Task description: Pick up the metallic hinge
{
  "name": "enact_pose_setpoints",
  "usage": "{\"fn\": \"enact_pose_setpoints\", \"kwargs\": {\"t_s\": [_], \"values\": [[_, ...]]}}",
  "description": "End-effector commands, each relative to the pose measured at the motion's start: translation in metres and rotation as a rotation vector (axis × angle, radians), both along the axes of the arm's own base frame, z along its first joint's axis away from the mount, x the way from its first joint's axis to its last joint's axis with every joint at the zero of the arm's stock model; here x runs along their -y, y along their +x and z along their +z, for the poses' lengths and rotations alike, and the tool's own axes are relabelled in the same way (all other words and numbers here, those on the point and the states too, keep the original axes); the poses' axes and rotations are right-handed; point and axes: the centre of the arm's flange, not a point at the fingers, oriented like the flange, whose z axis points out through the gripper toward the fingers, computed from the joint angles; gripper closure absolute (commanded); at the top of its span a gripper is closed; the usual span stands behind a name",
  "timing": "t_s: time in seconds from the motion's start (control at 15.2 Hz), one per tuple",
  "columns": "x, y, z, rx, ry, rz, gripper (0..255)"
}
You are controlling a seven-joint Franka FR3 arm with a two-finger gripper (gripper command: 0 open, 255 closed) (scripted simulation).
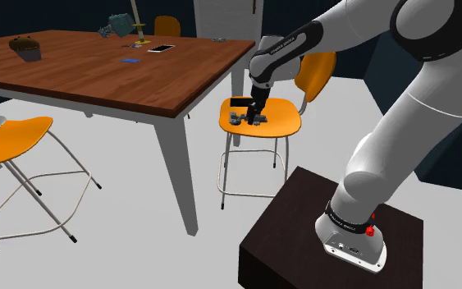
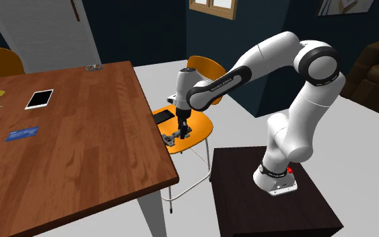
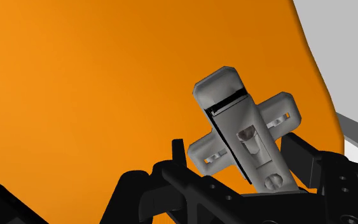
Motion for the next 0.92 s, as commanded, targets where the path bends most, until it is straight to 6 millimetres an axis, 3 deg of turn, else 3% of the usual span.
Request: {"fn": "enact_pose_setpoints", "kwargs": {"t_s": [0.0, 0.33, 0.86], "values": [[0.0, 0.0, -0.001, -0.002, 0.0, 0.0, 255], [0.0, 0.0, -0.001, -0.002, 0.0, 0.0, 255], [0.0, 0.0, 0.041, -0.002, 0.0, 0.0, 255]]}}
